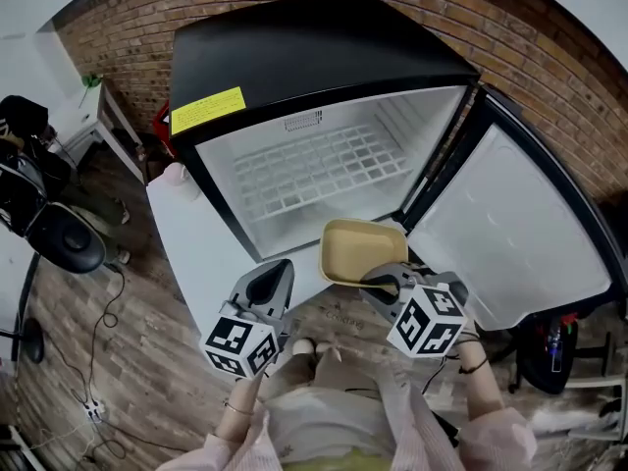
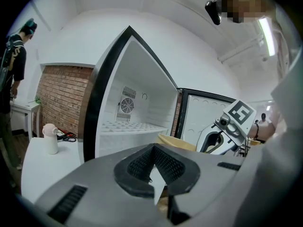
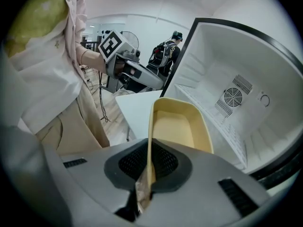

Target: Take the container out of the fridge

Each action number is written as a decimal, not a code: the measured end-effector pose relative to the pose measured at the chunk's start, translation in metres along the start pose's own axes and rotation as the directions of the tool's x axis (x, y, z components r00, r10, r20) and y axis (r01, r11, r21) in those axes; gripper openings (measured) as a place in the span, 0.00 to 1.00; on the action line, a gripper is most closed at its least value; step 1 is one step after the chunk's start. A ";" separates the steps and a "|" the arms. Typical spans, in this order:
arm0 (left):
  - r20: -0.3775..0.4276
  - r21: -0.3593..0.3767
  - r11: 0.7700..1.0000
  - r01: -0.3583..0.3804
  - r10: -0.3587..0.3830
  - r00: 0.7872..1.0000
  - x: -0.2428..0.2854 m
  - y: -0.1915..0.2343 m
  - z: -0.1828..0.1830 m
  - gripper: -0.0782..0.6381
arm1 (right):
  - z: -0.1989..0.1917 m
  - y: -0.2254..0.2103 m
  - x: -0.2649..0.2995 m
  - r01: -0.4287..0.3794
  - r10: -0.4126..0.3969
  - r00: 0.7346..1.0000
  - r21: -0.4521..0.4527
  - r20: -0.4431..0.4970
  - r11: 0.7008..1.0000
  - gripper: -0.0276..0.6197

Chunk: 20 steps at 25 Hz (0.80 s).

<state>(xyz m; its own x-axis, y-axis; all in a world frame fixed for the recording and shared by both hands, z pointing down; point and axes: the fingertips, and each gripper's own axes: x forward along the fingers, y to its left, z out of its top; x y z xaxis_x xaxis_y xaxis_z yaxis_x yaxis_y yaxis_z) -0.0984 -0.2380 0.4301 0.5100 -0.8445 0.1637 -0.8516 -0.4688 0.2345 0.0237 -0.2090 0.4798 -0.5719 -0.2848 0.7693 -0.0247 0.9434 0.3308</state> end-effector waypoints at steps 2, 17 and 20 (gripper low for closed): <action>-0.003 0.001 1.000 -0.010 0.010 1.000 -0.002 -0.001 -0.002 0.10 | -0.003 0.004 0.001 -0.013 0.013 1.000 0.005 0.005 1.000 0.06; -0.010 0.010 0.998 -0.059 0.059 0.998 -0.015 -0.014 -0.016 0.10 | -0.010 0.034 0.007 -0.093 0.094 0.995 -0.005 0.022 0.996 0.06; -0.007 0.014 0.998 -0.063 0.063 0.998 -0.015 -0.015 -0.015 0.10 | -0.009 0.032 0.005 -0.092 0.092 0.995 -0.007 0.027 0.996 0.06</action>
<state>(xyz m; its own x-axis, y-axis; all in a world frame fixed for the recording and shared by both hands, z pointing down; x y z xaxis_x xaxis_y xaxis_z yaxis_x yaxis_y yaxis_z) -0.0914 -0.2140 0.4386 0.4557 -0.8708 0.1847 -0.8838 -0.4180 0.2101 0.0276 -0.1817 0.4999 -0.5937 -0.1921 0.7814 0.0334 0.9644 0.2624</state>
